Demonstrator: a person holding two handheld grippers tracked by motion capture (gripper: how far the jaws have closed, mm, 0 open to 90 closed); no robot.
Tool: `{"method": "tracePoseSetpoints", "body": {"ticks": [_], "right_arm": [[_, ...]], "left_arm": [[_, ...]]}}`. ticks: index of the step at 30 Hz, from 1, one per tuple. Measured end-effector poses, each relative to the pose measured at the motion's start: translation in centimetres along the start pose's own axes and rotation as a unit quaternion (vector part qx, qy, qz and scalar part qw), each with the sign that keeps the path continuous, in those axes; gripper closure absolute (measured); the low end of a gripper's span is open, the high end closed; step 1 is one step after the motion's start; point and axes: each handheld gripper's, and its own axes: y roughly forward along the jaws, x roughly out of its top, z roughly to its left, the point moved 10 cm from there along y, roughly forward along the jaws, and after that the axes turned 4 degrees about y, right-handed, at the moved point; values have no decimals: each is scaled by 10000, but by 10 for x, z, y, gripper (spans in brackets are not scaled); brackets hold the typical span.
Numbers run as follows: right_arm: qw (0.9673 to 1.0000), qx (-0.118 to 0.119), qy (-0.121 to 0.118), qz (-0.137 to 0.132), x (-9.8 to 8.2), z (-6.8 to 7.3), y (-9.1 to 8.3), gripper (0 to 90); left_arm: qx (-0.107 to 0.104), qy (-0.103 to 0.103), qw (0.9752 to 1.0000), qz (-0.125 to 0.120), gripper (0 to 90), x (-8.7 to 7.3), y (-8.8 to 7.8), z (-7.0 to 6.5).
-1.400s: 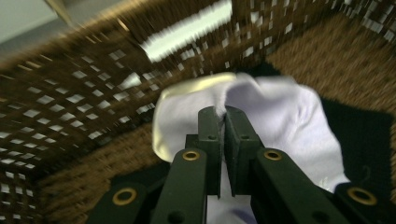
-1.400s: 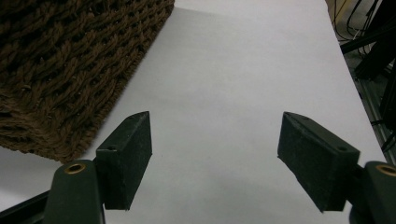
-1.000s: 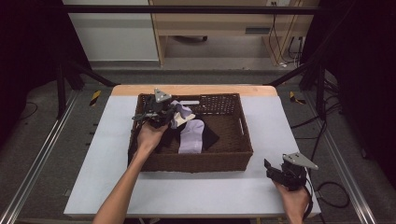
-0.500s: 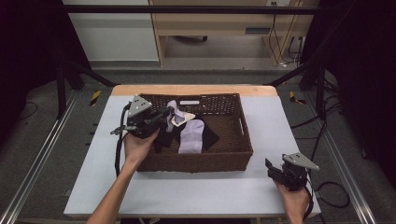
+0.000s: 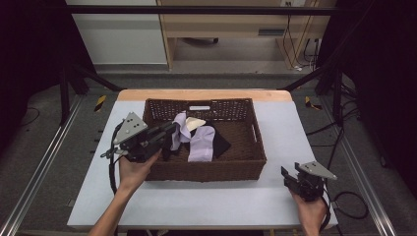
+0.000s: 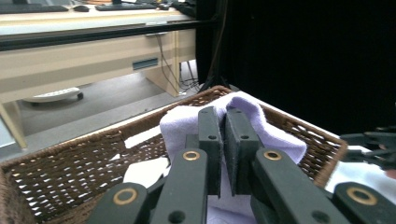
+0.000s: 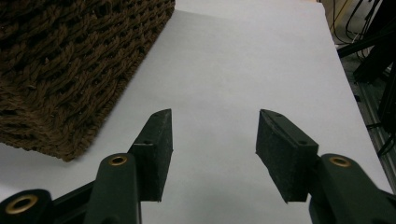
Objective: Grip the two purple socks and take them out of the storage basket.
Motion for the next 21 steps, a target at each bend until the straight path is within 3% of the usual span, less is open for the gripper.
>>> {"method": "tracePoseSetpoints", "body": {"ticks": [12,21], "right_arm": [[10000,-4,-28,35,-1,0,0,510],[10000,-11,-38,48,-2,0,0,477]], "left_arm": [[-287,233,9992,-163,849,-4,-32,-32],[-526,384,9979,-44,849,-27,-50,-57]]}}
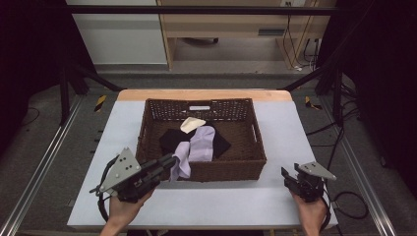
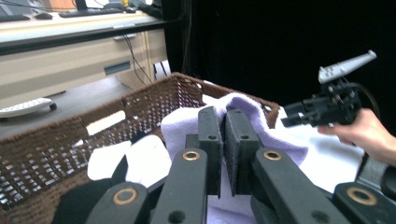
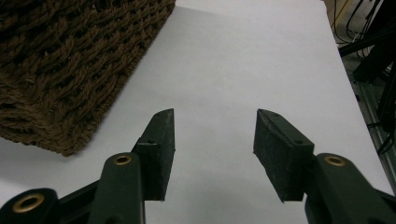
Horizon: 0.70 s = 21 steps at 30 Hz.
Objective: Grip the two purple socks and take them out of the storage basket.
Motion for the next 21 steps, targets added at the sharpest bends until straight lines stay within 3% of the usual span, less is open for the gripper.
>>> {"method": "tracePoseSetpoints", "body": {"ticks": [12,21], "right_arm": [[10000,-10,-10,19,-1,0,1,465],[10000,-24,28,34,-2,0,0,434]], "left_arm": [[-227,-53,9984,507,848,-48,-4,-25],[-301,-199,9931,1112,849,-96,13,-32]]}}
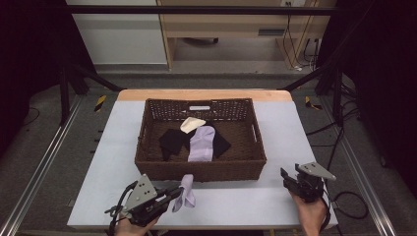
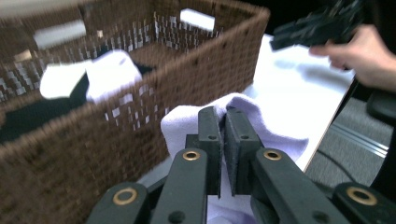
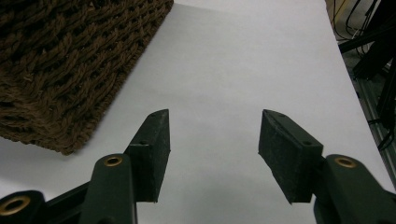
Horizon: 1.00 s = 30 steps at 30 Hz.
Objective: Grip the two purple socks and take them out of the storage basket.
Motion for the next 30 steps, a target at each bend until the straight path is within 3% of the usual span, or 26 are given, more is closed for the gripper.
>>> {"method": "tracePoseSetpoints", "body": {"ticks": [9,17,22,24,28,30], "right_arm": [[9999,-15,63,83,-3,-1,2,375],[9999,-18,65,148,-4,0,4,350],[9998,-16,98,172,-5,-1,4,346],[9998,-20,103,174,-5,-1,4,344],[9998,-18,104,184,-5,-1,4,340],[9998,-15,109,184,-5,-2,4,340]], "left_arm": [[51,-51,9980,631,849,-36,32,6],[-270,-74,9959,859,838,-49,56,-5],[-441,-174,9943,951,725,-55,65,-7],[-422,-252,9939,984,607,-56,66,-6],[-335,-386,9950,853,462,-52,62,-2],[-325,-419,9954,794,451,-50,60,0]]}}
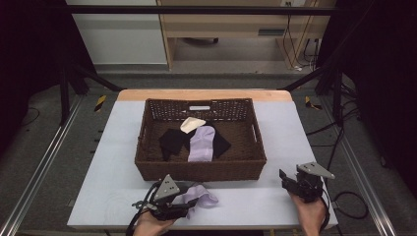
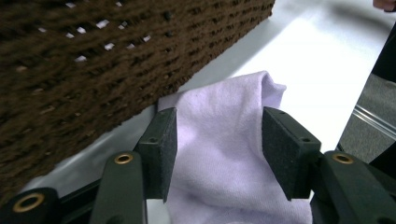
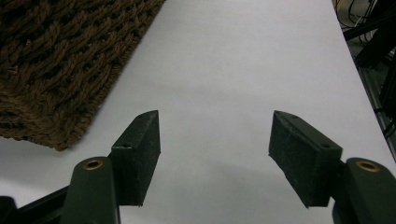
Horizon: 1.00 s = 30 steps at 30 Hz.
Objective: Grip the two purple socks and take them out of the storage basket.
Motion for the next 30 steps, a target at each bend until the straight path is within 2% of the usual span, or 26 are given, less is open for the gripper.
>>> {"method": "tracePoseSetpoints", "body": {"ticks": [1,7,12,17,18,24,28,30], "right_arm": [[10000,-3,-2,-3,0,0,0,340],[10000,0,7,-27,0,0,-1,340],[10000,-9,15,-35,1,-1,-1,340],[10000,-28,39,-53,1,-2,-1,342],[10000,-25,37,-56,1,-2,-1,342],[10000,-49,52,-36,1,-2,1,344],[10000,-73,46,-42,2,-2,2,346],[10000,-73,32,-31,2,-1,2,347]], "left_arm": [[31,-25,10000,-15,411,1,-1,1],[107,-127,9998,-129,352,4,-11,4],[118,-232,9990,-359,347,13,-24,6],[374,-325,9966,-658,348,31,-46,17],[374,-325,9966,-658,348,31,-46,17],[616,-247,9932,-960,348,61,-67,31],[758,-139,9901,-1172,347,89,-75,40],[765,-134,9906,-1128,347,101,-73,45]]}}
